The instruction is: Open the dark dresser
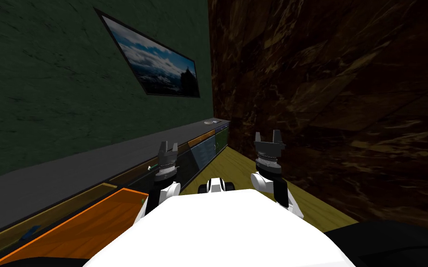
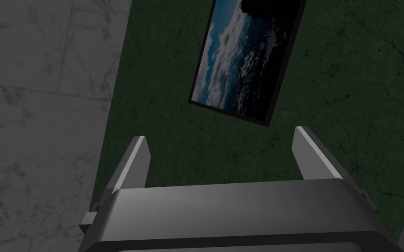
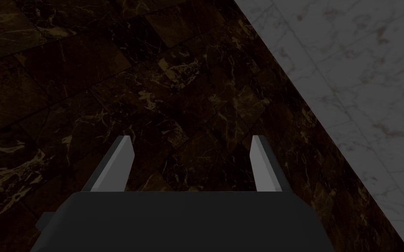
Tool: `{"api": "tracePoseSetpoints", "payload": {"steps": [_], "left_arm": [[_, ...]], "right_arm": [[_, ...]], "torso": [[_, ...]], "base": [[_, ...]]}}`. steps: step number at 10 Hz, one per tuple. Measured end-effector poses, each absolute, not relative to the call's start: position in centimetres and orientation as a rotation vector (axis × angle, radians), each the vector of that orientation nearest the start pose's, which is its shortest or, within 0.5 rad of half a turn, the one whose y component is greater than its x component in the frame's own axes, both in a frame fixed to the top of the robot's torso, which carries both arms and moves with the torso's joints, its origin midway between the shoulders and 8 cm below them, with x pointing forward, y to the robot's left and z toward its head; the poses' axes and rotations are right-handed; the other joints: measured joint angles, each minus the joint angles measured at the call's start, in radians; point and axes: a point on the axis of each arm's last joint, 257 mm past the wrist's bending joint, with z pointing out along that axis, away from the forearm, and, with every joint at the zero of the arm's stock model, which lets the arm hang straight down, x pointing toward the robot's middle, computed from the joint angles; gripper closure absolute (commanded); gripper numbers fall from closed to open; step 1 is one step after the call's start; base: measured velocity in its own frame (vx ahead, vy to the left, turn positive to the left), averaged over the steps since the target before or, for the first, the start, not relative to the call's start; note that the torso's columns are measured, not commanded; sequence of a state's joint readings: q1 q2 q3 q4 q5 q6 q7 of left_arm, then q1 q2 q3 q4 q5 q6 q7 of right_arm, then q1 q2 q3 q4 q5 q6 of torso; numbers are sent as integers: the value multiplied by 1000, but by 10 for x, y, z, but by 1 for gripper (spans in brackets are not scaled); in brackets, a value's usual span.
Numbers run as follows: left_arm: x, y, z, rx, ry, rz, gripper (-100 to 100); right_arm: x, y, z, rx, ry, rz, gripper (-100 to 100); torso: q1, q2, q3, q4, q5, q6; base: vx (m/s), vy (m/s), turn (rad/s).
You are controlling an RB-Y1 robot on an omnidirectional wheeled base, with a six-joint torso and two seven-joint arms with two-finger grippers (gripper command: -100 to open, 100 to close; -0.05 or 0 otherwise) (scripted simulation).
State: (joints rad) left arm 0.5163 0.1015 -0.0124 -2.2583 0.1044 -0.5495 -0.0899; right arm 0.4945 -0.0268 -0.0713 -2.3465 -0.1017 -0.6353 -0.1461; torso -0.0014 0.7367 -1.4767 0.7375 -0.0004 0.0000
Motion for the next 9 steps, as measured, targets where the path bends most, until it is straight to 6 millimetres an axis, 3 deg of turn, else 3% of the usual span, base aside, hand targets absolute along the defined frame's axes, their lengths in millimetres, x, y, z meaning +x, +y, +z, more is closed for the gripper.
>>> {"api": "tracePoseSetpoints", "payload": {"steps": [5,9], "left_arm": [[343,287,-13,-615,683,-1321,-100],[346,305,-45,-649,677,-1338,-100]], "right_arm": [[297,-301,80,557,395,1481,0],[297,-301,80,557,395,1481,0]], "torso": [[2,1,1,1,0,0],[-1,1,1,0,0,0]], "base": [[137,-96,71],[156,-120,80]]}}
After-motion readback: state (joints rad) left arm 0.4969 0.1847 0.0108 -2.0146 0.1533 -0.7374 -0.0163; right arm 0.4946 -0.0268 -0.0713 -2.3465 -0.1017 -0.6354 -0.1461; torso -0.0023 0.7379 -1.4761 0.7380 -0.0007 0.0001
